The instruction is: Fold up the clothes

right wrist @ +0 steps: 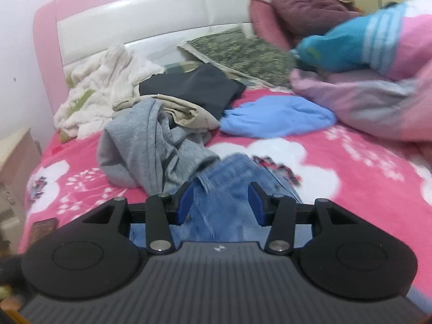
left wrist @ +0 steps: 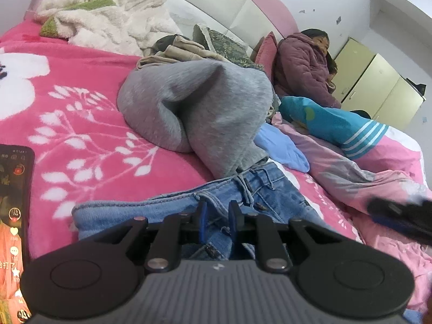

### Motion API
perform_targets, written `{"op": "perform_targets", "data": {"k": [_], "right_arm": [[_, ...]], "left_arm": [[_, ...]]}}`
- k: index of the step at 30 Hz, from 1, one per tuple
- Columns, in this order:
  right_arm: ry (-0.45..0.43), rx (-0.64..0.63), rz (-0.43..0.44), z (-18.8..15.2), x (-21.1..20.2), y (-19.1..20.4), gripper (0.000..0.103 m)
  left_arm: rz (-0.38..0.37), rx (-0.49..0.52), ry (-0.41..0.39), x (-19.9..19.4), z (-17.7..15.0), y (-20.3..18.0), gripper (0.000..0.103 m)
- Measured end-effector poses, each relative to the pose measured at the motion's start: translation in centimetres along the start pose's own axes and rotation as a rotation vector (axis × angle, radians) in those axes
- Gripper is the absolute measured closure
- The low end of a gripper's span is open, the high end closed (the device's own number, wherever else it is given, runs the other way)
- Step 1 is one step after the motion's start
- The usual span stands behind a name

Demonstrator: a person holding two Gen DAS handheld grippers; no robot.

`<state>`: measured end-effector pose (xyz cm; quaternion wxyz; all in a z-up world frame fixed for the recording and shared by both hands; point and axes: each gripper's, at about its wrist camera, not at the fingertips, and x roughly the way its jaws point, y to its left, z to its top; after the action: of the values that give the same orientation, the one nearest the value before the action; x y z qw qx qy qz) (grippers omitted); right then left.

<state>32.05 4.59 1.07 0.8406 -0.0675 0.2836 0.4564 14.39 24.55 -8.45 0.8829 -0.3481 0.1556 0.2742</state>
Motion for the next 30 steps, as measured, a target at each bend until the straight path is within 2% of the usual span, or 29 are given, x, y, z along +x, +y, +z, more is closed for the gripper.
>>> {"op": "perform_targets", "data": {"k": [2,6,12,14,17,21,22,25,27,30], "right_arm": [[0.014,0.028,-0.028,-0.9,-3.1,-0.2,0.059],[0.026,0.075,-0.07,-3.2,-9.0,0.6,0.059],[0.082,0.098,-0.127,-8.3,-14.4,4.0,0.059],[0.079,0.132,-0.147,-9.9,-16.4,4.7,0.059],[0.059,0.187,-0.178,-12.1,-19.6,5.3,0.059],[-0.012,0.265,-0.224,-13.5,-23.4,4.1,0.059],[-0.023,0.285,-0.23,-13.7,-24.0,3.6,0.059],[-0.045,0.33,-0.235,-14.2,-24.8,2.1,0.059],[-0.047,0.334,-0.225,-13.9,-24.1,0.9,0.059],[-0.055,0.317,-0.216,-12.8,-22.3,-1.2,0.059]], "left_arm": [[0.0,0.004,0.002,0.0,0.0,0.0,0.084],[-0.031,0.011,0.02,-0.1,0.1,-0.2,0.075],[-0.081,0.017,0.024,-0.4,0.3,-0.4,0.075],[-0.119,0.03,0.039,-0.6,0.4,-0.7,0.074],[-0.225,0.079,0.124,-0.2,0.6,-2.2,0.071],[-0.299,0.203,0.185,0.8,0.6,-5.8,0.066],[-0.302,0.22,0.199,1.3,0.5,-6.4,0.066],[-0.213,0.271,0.209,3.3,-0.8,-6.7,0.068],[-0.166,0.275,0.246,4.7,-1.5,-5.9,0.076],[-0.165,0.275,0.25,4.9,-1.6,-5.5,0.076]]}}
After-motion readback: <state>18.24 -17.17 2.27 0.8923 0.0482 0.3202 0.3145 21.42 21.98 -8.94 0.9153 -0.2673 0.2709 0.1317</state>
